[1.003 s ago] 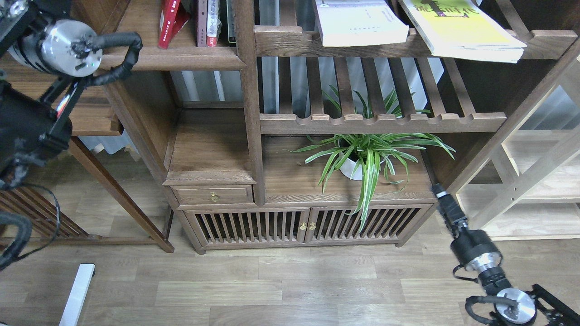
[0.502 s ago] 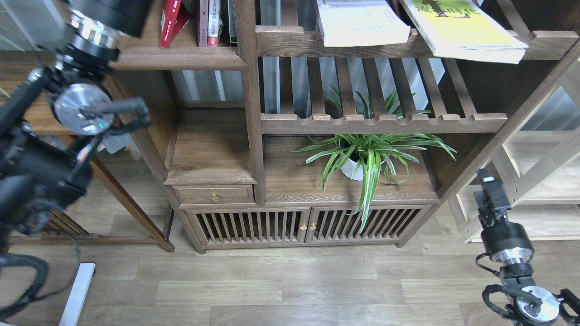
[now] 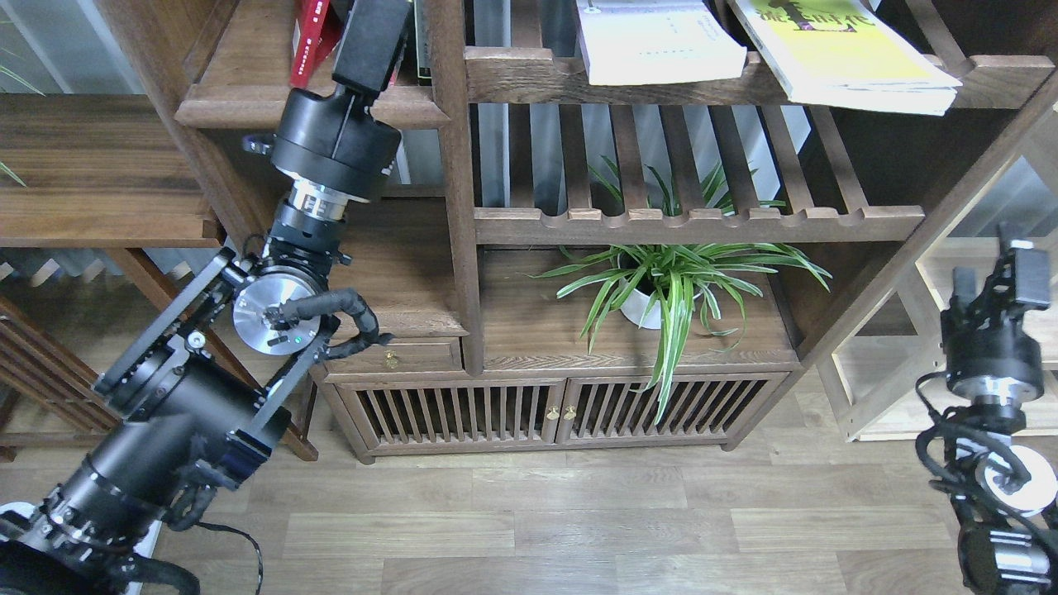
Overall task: Organize books on shelf
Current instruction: 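Lower the left arm and raise the right gripper toward the top shelf, then grasp the yellow-green book on the top shelf with the right gripper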
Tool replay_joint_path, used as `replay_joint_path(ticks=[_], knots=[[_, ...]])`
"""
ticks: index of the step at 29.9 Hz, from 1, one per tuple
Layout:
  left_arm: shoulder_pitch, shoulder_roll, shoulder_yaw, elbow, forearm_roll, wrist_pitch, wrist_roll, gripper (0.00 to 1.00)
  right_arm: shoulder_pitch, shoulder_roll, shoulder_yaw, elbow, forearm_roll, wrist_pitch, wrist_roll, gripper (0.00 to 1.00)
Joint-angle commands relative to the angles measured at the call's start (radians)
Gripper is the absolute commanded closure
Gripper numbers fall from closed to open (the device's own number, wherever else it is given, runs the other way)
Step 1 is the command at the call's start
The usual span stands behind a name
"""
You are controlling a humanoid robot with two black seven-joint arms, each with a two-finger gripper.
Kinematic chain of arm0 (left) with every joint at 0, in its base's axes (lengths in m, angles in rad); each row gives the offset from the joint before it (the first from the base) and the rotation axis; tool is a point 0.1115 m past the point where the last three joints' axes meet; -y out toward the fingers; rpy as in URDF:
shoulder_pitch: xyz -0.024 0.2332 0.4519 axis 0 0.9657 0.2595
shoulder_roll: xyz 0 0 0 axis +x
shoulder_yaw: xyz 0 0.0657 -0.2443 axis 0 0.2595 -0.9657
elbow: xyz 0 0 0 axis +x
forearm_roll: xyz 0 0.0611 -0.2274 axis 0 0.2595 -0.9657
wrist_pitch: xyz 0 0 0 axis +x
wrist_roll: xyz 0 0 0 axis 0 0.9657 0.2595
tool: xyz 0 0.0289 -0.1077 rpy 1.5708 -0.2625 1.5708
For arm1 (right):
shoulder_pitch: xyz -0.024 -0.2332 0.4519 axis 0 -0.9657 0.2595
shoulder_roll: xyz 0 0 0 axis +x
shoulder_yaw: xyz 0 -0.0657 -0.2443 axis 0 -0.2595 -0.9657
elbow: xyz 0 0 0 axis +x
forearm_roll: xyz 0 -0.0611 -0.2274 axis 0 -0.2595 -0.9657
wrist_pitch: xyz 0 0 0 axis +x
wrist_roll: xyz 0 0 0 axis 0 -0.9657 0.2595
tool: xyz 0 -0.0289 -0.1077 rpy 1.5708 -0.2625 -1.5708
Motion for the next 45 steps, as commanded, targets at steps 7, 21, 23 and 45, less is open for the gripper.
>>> replay_joint_path(ticks=[7, 21, 23, 45], knots=[[0.044, -0.001, 0.096, 0.004, -0.094, -0.046, 0.175, 0.02, 0.034, -0.046, 0.0, 0.034, 0.014, 0.0, -0.002, 0.02], [0.059, -0.001, 0.128, 0.033, -0.092, -0.045, 0.226, 0.02, 0.199, -0.072, -0.078, 0.067, 0.014, 0.0, -0.01, 0.02], [0.059, -0.001, 0.128, 0.04, -0.094, -0.045, 0.229, 0.02, 0.205, -0.074, -0.089, 0.068, 0.014, 0.0, -0.01, 0.02], [0.05, -0.001, 0.133, 0.053, -0.094, -0.045, 0.229, 0.01, 0.326, -0.055, -0.273, 0.067, 0.009, 0.0, -0.013, 0.01]])
